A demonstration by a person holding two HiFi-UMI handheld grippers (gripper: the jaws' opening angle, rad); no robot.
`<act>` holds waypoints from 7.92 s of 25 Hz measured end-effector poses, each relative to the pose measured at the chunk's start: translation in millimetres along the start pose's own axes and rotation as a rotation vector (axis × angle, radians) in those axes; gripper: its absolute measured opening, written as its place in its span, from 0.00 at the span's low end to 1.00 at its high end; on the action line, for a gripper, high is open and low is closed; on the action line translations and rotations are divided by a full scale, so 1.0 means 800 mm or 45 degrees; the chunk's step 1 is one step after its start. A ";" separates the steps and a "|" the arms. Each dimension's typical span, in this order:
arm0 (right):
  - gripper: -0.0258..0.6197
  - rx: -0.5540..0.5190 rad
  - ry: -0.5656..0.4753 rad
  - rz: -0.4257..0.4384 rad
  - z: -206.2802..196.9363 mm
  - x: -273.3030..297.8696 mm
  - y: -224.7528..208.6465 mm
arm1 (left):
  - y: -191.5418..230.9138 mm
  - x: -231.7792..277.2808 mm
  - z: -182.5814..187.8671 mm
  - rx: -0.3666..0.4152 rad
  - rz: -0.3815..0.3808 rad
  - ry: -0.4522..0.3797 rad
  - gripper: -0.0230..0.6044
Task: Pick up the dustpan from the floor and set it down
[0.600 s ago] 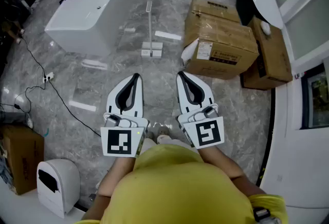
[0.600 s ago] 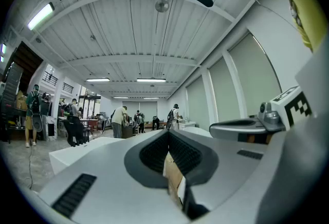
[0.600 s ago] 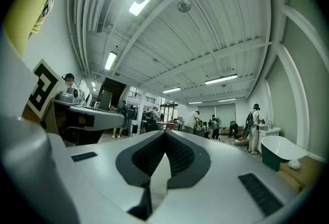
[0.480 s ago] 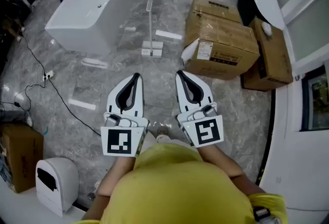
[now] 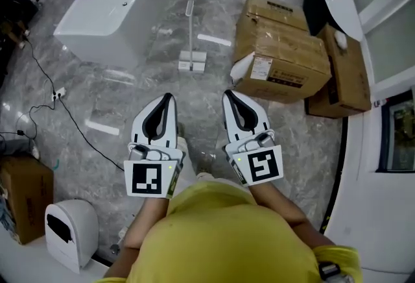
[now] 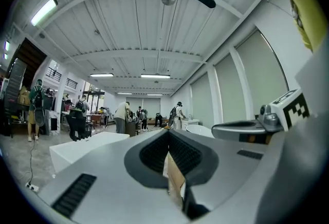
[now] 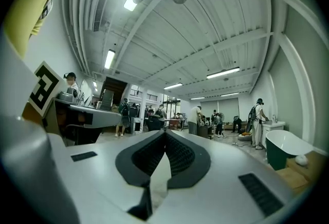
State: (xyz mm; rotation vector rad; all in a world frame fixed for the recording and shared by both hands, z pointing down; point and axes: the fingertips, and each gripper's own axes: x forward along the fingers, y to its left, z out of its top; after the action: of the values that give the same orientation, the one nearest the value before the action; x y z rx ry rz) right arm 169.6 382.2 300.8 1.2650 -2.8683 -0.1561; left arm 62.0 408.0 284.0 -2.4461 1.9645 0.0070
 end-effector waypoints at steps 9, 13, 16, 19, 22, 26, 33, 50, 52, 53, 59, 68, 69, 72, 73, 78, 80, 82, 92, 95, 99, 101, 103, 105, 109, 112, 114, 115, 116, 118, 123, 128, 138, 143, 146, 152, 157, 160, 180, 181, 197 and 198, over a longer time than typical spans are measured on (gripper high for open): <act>0.06 0.003 0.022 -0.037 -0.019 0.127 -0.025 | 0.087 0.092 -0.008 -0.011 -0.046 0.019 0.04; 0.06 -0.004 0.035 -0.079 -0.021 0.187 -0.037 | 0.128 0.144 -0.008 0.001 -0.101 0.039 0.04; 0.12 0.000 0.047 -0.130 -0.025 0.228 -0.049 | 0.157 0.180 -0.006 0.003 -0.144 0.043 0.04; 0.16 0.002 0.064 -0.175 -0.032 0.264 -0.060 | 0.184 0.212 -0.008 -0.005 -0.180 0.047 0.04; 0.17 -0.002 0.079 -0.204 -0.039 0.295 -0.067 | 0.205 0.238 -0.014 -0.012 -0.215 0.056 0.04; 0.17 0.007 0.059 -0.247 -0.037 0.328 -0.070 | 0.230 0.262 -0.013 -0.025 -0.249 0.017 0.04; 0.18 0.005 0.103 -0.261 -0.047 0.358 -0.076 | 0.258 0.288 -0.028 -0.060 -0.256 0.045 0.04; 0.19 0.073 0.231 -0.221 -0.124 0.487 -0.192 | 0.296 0.462 -0.056 -0.026 -0.272 0.102 0.04; 0.19 0.075 0.255 -0.197 -0.135 0.508 -0.209 | 0.297 0.490 -0.063 -0.021 -0.284 0.134 0.04; 0.19 0.077 0.269 -0.181 -0.141 0.518 -0.217 | 0.298 0.503 -0.068 -0.021 -0.288 0.162 0.04; 0.22 0.142 0.421 -0.067 -0.205 0.569 -0.247 | 0.308 0.570 -0.093 -0.050 -0.274 0.226 0.04; 0.27 0.281 0.674 0.151 -0.306 0.611 -0.251 | 0.311 0.631 -0.134 -0.053 -0.278 0.328 0.04; 0.27 0.300 0.696 0.162 -0.315 0.612 -0.251 | 0.311 0.635 -0.138 -0.050 -0.279 0.339 0.04; 0.29 0.384 0.764 0.192 -0.340 0.612 -0.249 | 0.314 0.643 -0.147 -0.041 -0.277 0.360 0.04; 0.31 0.418 0.787 0.205 -0.347 0.611 -0.248 | 0.315 0.645 -0.149 -0.041 -0.275 0.367 0.04; 0.35 0.664 0.879 0.269 -0.381 0.611 -0.239 | 0.320 0.654 -0.154 -0.046 -0.280 0.394 0.04; 0.37 0.811 0.906 0.298 -0.391 0.611 -0.233 | 0.321 0.658 -0.154 -0.041 -0.288 0.398 0.04; 0.41 0.958 0.946 0.318 -0.403 0.612 -0.227 | 0.323 0.661 -0.152 -0.040 -0.298 0.400 0.04; 0.41 1.492 0.963 0.557 -0.431 0.617 -0.198 | 0.333 0.672 -0.154 -0.024 -0.352 0.432 0.04; 0.29 1.616 0.876 0.647 -0.414 0.628 -0.192 | 0.335 0.676 -0.155 -0.021 -0.365 0.436 0.04; 0.21 1.570 0.893 0.660 -0.415 0.629 -0.188 | 0.337 0.678 -0.158 -0.021 -0.370 0.441 0.04; 0.22 1.572 0.869 0.678 -0.404 0.632 -0.188 | 0.339 0.679 -0.159 -0.022 -0.373 0.444 0.04; 0.22 1.602 0.800 0.708 -0.379 0.641 -0.193 | 0.341 0.680 -0.159 -0.022 -0.375 0.446 0.04; 0.23 1.597 0.745 0.728 -0.351 0.649 -0.199 | 0.342 0.681 -0.158 -0.026 -0.379 0.444 0.04; 0.26 1.618 0.644 0.713 -0.297 0.660 -0.213 | 0.341 0.683 -0.157 -0.031 -0.391 0.439 0.04; 0.27 1.624 0.587 0.704 -0.262 0.659 -0.222 | 0.335 0.685 -0.159 -0.034 -0.402 0.437 0.04; 0.28 1.595 0.575 0.712 -0.244 0.654 -0.223 | 0.332 0.686 -0.158 -0.036 -0.408 0.433 0.04; 0.28 1.576 0.575 0.716 -0.236 0.652 -0.223 | 0.330 0.687 -0.158 -0.035 -0.411 0.432 0.04; 0.28 1.557 0.576 0.719 -0.229 0.649 -0.223 | 0.329 0.687 -0.159 -0.034 -0.414 0.431 0.04; 0.28 1.526 0.569 0.723 -0.216 0.646 -0.221 | 0.328 0.689 -0.159 -0.034 -0.419 0.430 0.04; 0.28 1.468 0.543 0.735 -0.193 0.647 -0.217 | 0.330 0.692 -0.156 -0.029 -0.430 0.425 0.04; 0.29 1.428 0.526 0.749 -0.181 0.650 -0.223 | 0.329 0.696 -0.156 -0.022 -0.430 0.421 0.04; 0.30 1.410 0.519 0.759 -0.172 0.656 -0.231 | 0.334 0.695 -0.157 -0.023 -0.424 0.428 0.04; 0.30 1.411 0.552 0.737 -0.201 0.659 -0.235 | 0.333 0.698 -0.162 -0.021 -0.423 0.442 0.04; 0.30 1.423 0.580 0.706 -0.229 0.665 -0.237 | 0.334 0.700 -0.167 -0.023 -0.421 0.454 0.04; 0.30 1.451 0.581 0.646 -0.278 0.680 -0.243 | 0.339 0.705 -0.177 -0.024 -0.424 0.484 0.04; 0.29 1.441 0.633 0.612 -0.323 0.681 -0.243 | 0.338 0.704 -0.183 -0.028 -0.421 0.500 0.04; 0.29 1.433 0.667 0.591 -0.349 0.685 -0.242 | 0.340 0.704 -0.187 -0.030 -0.416 0.512 0.04; 0.35 1.321 0.894 0.448 -0.427 0.680 -0.231 | 0.346 0.693 -0.193 -0.044 -0.411 0.523 0.04; 0.39 1.330 0.924 0.431 -0.427 0.677 -0.232 | 0.345 0.693 -0.192 -0.045 -0.415 0.519 0.04; 0.06 0.632 0.590 -0.200 -0.276 0.646 -0.364 | 0.321 0.696 -0.155 -0.023 -0.465 0.397 0.04; 0.06 0.553 0.539 -0.223 -0.254 0.647 -0.371 | 0.321 0.698 -0.149 -0.018 -0.461 0.380 0.04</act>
State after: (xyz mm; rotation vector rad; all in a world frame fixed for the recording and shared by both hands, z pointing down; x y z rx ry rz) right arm 47.0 -216.5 456.2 1.3952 -2.4940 0.6848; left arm -68.4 -193.2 399.4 -2.9166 1.5713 -0.3652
